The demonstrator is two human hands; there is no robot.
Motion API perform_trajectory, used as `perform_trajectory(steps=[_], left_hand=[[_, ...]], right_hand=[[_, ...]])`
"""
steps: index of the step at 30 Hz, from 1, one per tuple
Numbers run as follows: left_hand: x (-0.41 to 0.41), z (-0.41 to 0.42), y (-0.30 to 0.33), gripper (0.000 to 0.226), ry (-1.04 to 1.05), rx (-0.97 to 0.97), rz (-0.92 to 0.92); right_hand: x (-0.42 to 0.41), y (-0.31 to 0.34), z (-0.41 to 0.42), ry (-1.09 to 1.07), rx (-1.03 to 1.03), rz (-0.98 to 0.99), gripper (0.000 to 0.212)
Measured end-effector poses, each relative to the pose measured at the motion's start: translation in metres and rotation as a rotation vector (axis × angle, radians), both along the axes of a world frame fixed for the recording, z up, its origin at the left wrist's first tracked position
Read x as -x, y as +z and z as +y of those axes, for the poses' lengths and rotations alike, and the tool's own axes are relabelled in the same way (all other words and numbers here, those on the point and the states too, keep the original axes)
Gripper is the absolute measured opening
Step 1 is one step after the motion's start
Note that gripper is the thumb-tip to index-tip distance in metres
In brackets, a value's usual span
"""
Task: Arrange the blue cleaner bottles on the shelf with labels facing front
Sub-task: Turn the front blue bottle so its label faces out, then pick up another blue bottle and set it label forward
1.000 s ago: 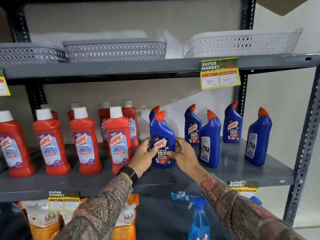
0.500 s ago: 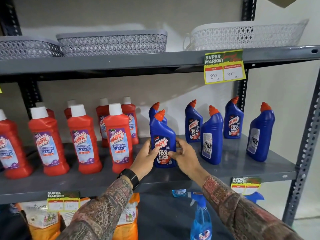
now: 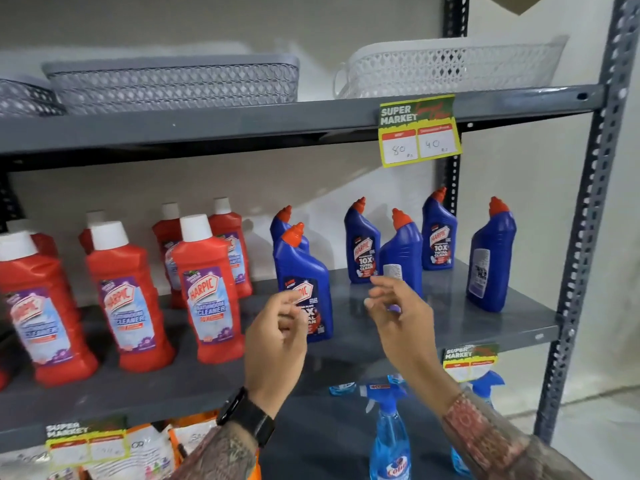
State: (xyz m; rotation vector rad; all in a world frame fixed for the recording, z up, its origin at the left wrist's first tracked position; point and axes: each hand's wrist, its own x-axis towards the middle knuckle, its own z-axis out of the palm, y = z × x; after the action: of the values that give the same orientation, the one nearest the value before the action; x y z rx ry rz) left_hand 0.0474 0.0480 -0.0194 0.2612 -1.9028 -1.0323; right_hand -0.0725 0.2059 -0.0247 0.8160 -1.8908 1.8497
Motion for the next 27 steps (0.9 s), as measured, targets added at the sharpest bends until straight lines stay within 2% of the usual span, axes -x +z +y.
perform_trajectory(steps=[4,8,11,13,16,20,22,27], left_hand=[[0.033,0.041,0.013,0.024,-0.22,0.007,-0.094],[0.076,0.067,0.022,0.032,-0.245,0.0,-0.205],[0.106,0.09,0.022,0.051,-0.187,-0.048,-0.29],[0.123,0.107,0.022,0.067,-0.109,-0.033,-0.324],[0.139,0.124,0.022,0.076,-0.06,-0.095,-0.323],[0.149,0.141,0.016,0.084,0.106,-0.098,-0.332],[0.149,0.147,0.013,0.081,0.163,-0.081,-0.308],[0.145,0.156,0.011,0.075,0.215,-0.008,-0.297]], right_hand=[[0.026,0.005,0.039,-0.158,0.069,0.062,0.03],[0.06,0.009,0.067,-0.216,0.085,-0.004,0.03],[0.089,0.01,0.078,-0.093,-0.033,-0.13,0.027],[0.107,0.015,0.081,0.068,-0.072,-0.256,0.027],[0.128,0.023,0.072,0.258,-0.139,-0.42,0.038],[0.147,0.029,0.062,0.42,-0.218,-0.57,0.044],[0.15,0.029,0.061,0.457,-0.252,-0.605,0.039],[0.154,0.021,0.065,0.547,-0.19,-0.631,0.025]])
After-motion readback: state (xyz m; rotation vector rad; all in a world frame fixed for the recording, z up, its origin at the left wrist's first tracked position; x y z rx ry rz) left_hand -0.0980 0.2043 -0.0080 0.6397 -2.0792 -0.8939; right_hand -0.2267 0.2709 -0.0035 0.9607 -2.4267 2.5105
